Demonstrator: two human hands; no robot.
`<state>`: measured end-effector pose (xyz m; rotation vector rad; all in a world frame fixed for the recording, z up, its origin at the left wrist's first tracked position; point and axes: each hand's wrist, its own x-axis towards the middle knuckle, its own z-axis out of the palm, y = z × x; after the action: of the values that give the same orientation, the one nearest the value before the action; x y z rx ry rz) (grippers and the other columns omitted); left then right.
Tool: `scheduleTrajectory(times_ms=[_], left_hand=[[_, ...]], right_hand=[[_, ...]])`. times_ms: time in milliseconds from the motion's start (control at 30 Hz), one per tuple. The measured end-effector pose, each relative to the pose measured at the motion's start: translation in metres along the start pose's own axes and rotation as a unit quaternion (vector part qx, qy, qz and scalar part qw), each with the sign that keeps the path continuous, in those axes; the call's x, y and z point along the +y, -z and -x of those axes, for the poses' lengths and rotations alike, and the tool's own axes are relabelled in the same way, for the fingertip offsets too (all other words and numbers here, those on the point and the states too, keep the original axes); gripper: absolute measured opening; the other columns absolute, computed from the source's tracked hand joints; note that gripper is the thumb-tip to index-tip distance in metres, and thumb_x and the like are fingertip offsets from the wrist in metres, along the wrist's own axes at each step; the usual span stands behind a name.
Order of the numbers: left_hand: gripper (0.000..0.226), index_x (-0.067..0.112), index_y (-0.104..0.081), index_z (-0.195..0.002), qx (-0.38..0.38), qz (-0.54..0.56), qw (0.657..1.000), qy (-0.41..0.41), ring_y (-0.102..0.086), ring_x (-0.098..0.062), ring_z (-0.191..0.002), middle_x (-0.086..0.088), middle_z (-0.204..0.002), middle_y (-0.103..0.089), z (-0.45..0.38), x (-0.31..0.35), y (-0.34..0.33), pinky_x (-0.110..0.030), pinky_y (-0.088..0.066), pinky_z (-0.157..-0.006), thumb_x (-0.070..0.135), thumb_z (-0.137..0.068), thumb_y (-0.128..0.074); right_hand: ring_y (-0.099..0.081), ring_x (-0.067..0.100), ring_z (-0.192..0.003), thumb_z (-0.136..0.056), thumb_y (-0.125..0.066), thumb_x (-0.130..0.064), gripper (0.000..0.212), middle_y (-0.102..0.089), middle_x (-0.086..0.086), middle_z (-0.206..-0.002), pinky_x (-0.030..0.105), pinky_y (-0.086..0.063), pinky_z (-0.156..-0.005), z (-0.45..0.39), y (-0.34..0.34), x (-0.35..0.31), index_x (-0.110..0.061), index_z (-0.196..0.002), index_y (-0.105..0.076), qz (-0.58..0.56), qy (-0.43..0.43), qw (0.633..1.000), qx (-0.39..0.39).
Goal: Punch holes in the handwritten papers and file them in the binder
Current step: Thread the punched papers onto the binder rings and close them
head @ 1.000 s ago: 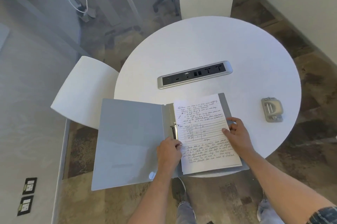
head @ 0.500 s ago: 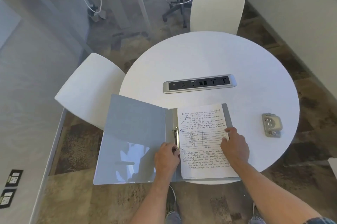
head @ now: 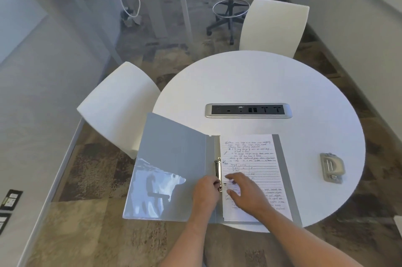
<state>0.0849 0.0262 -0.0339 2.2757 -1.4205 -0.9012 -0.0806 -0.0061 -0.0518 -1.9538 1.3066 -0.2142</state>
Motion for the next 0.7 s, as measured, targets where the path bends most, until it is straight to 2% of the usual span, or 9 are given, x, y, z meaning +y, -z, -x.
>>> scheduleTrajectory(times_ms=[100, 167, 267, 400, 467, 533, 600, 700], left_hand=[[0.015, 0.024, -0.077, -0.099, 0.002, 0.018, 1.000, 0.000, -0.068, -0.013, -0.087, 0.007, -0.095, -0.074, 0.002, -0.003, 0.000, -0.037, -0.061, -0.080, 0.020, -0.097, -0.062], [0.015, 0.024, -0.076, -0.103, 0.005, 0.032, 0.999, 0.005, -0.068, -0.012, -0.091, 0.007, -0.101, -0.073, 0.004, -0.006, 0.001, -0.036, -0.060, -0.083, 0.020, -0.097, -0.063], [0.019, 0.023, -0.077, -0.105, 0.004, 0.042, 0.999, 0.011, -0.068, -0.015, -0.094, 0.004, -0.102, -0.074, 0.004, -0.009, 0.001, -0.038, -0.059, -0.085, 0.017, -0.098, -0.061], [0.026, 0.018, -0.076, -0.113, -0.015, 0.008, 1.000, 0.020, -0.068, -0.023, -0.102, -0.004, -0.110, -0.074, 0.004, -0.005, 0.003, -0.028, -0.049, -0.076, 0.012, -0.099, -0.055], [0.022, 0.013, -0.074, -0.094, -0.046, -0.024, 0.999, 0.014, -0.069, -0.029, -0.094, -0.010, -0.098, -0.072, 0.002, -0.003, 0.005, -0.036, -0.050, -0.069, 0.006, -0.095, -0.053], [0.018, 0.012, -0.061, -0.079, -0.068, -0.062, 0.996, 0.000, -0.065, -0.026, -0.086, -0.009, -0.095, -0.059, 0.001, -0.003, 0.006, -0.035, -0.047, -0.064, 0.007, -0.096, -0.055], [0.013, 0.013, -0.065, -0.086, -0.074, -0.077, 0.994, -0.012, -0.060, -0.021, -0.089, -0.004, -0.102, -0.049, 0.002, -0.006, 0.004, -0.027, -0.044, -0.070, 0.012, -0.097, -0.058], [0.013, 0.007, -0.069, -0.101, -0.098, -0.066, 0.993, -0.018, -0.058, -0.022, -0.106, -0.007, -0.117, -0.048, 0.003, -0.015, -0.004, -0.029, -0.050, -0.088, 0.013, -0.094, -0.059]], right_hand=[[-0.055, 0.008, -0.132, -0.093, -0.068, -0.037, 0.055, -0.055, -0.015, -0.145, 0.030, -0.043, -0.109, 0.001, -0.007, 0.006, -0.029, -0.145, -0.053, 0.007, 0.005, 0.999, -0.031], [-0.044, 0.009, -0.144, -0.094, -0.067, -0.038, 0.063, -0.042, -0.016, -0.159, 0.033, -0.033, -0.119, 0.003, -0.008, 0.015, -0.028, -0.153, -0.049, 0.032, 0.021, 0.997, -0.063], [-0.023, 0.005, -0.155, -0.095, -0.065, -0.043, 0.079, -0.015, -0.021, -0.171, 0.039, -0.020, -0.127, 0.008, -0.007, 0.025, -0.032, -0.164, -0.028, 0.046, 0.040, 0.990, -0.128], [-0.011, 0.000, -0.152, -0.094, -0.066, -0.049, 0.092, 0.006, -0.029, -0.168, 0.039, -0.010, -0.126, 0.010, -0.008, 0.027, -0.038, -0.165, -0.008, 0.029, 0.040, 0.985, -0.163], [-0.005, -0.004, -0.146, -0.094, -0.064, -0.054, 0.096, 0.017, -0.036, -0.162, 0.039, -0.006, -0.124, 0.010, -0.008, 0.026, -0.044, -0.163, 0.003, 0.029, 0.040, 0.983, -0.179], [0.001, -0.004, -0.146, -0.094, -0.061, -0.058, 0.098, 0.024, -0.037, -0.160, 0.036, 0.000, -0.124, 0.011, -0.009, 0.027, -0.049, -0.159, 0.012, 0.028, 0.046, 0.980, -0.190], [0.010, -0.005, -0.152, -0.095, -0.057, -0.063, 0.098, 0.027, -0.034, -0.163, 0.033, 0.008, -0.126, 0.013, -0.011, 0.028, -0.049, -0.158, 0.016, 0.023, 0.057, 0.979, -0.194], [0.016, -0.005, -0.155, -0.094, -0.049, -0.070, 0.097, 0.031, -0.032, -0.163, 0.034, 0.010, -0.128, 0.013, -0.015, 0.029, -0.048, -0.159, 0.019, 0.021, 0.064, 0.979, -0.194]])
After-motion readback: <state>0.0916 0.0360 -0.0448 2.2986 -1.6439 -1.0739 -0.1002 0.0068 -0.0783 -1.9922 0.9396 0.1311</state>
